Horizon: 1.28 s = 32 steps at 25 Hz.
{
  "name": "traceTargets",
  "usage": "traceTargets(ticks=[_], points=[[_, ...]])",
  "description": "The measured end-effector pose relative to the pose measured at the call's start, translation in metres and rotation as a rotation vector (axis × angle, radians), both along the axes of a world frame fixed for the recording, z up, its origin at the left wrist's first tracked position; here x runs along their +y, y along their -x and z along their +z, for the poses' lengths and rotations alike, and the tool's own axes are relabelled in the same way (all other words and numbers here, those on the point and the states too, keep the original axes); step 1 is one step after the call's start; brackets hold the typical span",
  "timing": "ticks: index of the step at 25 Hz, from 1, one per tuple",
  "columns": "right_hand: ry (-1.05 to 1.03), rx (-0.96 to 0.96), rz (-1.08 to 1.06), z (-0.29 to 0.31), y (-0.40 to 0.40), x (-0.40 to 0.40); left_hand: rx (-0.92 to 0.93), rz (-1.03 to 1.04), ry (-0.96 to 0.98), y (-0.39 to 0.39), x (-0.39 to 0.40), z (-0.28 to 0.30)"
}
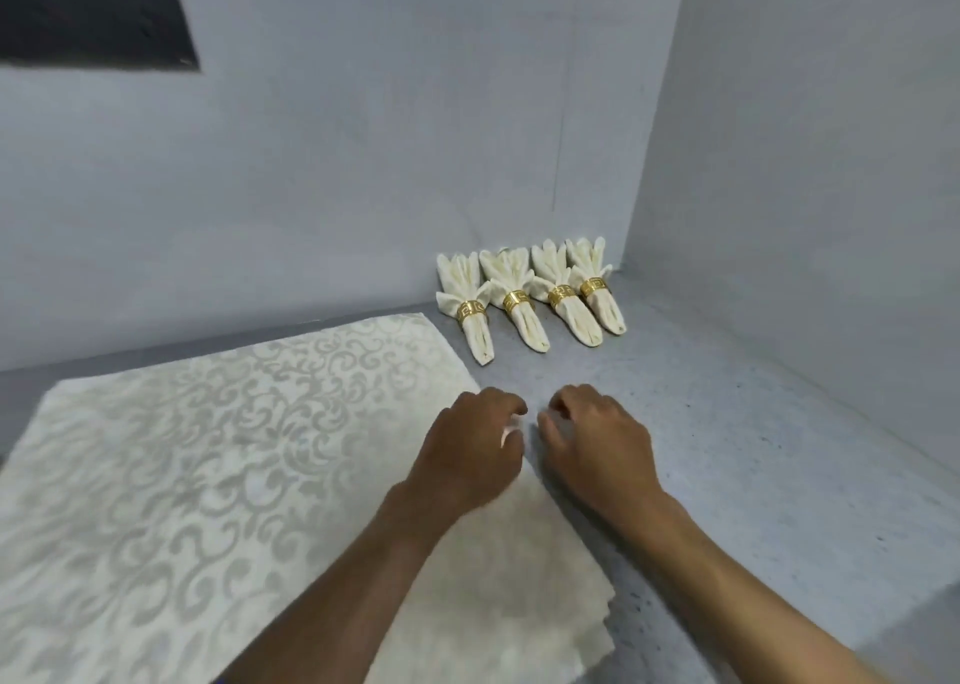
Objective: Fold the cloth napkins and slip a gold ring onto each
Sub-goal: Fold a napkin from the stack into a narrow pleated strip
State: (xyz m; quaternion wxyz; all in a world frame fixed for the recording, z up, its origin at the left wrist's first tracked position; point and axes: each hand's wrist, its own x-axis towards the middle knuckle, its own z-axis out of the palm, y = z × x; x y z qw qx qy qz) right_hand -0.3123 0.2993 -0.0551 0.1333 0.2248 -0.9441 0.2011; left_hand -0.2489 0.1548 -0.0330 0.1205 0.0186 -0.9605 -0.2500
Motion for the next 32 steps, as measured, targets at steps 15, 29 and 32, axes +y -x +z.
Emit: traceTargets(ticks=[15, 29, 32], points=[[0.045, -0.163, 0.705, -0.027, -0.188, -0.049, -0.097, 0.219, -0.331, -0.313, -0.129, -0.035], [-0.038, 0.060, 0.394, 0.018, -0.151, -0.003, -0.149, 0.213, 0.348, -0.331, -0.146, -0.016], [-0.066, 0.114, 0.425, 0.030, -0.143, -0.002, -0.151, 0.321, 0.246, -0.337, -0.154, -0.001]])
